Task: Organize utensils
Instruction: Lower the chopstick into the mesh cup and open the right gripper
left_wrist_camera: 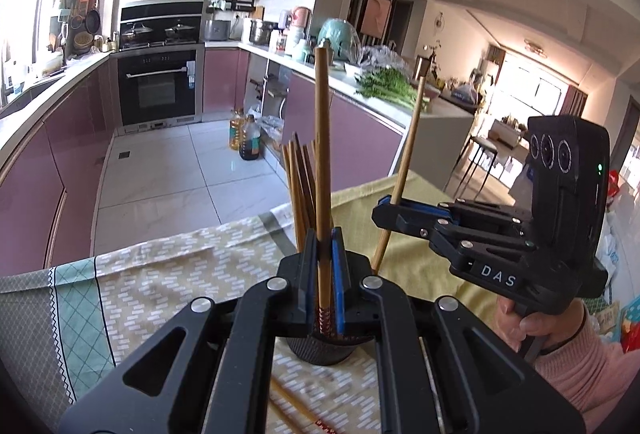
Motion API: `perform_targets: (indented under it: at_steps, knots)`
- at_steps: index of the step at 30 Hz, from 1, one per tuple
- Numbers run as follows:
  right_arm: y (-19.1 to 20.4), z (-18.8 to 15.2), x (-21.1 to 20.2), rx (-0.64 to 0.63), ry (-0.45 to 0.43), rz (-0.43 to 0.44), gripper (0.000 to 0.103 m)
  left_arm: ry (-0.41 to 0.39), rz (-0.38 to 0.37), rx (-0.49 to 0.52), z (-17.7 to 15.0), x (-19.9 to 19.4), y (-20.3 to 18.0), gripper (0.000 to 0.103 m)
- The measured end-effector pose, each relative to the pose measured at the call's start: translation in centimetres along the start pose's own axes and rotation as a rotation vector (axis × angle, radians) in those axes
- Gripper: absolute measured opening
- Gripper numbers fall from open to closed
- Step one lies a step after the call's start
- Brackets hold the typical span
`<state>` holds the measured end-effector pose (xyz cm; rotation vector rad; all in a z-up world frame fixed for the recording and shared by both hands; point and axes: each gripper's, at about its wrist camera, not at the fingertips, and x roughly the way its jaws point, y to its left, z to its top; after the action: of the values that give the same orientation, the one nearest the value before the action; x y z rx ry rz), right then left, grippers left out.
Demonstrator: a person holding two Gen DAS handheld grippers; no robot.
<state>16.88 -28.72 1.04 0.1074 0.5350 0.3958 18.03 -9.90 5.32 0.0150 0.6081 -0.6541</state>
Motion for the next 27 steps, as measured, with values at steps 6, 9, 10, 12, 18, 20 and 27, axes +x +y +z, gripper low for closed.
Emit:
perform_targets:
  at_steps: [6,9,10,12,18,20,27]
  knots:
    - [-0.2,-0.8,1.1,-0.001,0.048,-0.010,0.006,0.063,0.008,0.037,-0.7,1.5,0.0,0.007]
    - [0.0,-1.0,1.6,-0.003,0.073,-0.015,0.006,0.093,0.013,0.051,-0.9,2.0,-0.2,0.007]
    - [-0.1,-1.1,1.8,-0.003,0.085,-0.017,0.006,0.101,0.016,0.054,-1.0,2.3,-0.1,0.007]
    - [-0.1,-1.3,2.1,-0.002,0.096,-0.020,0.006,0.121,0.019,0.057,-1.2,2.9,0.0,0.007]
    - [-0.5,-1.4,2.8,0.014,0.112,-0.029,0.006,0.167,0.040,0.056,-1.6,4.7,0.6,0.007]
    - [-0.6,-1.4,3.0,0.016,0.113,-0.032,0.006,0.168,0.041,0.052,-1.5,4.9,0.8,0.007]
    - [-0.8,-1.3,3.5,0.025,0.119,-0.042,0.007,0.173,0.046,0.031,-1.1,5.9,1.3,0.007]
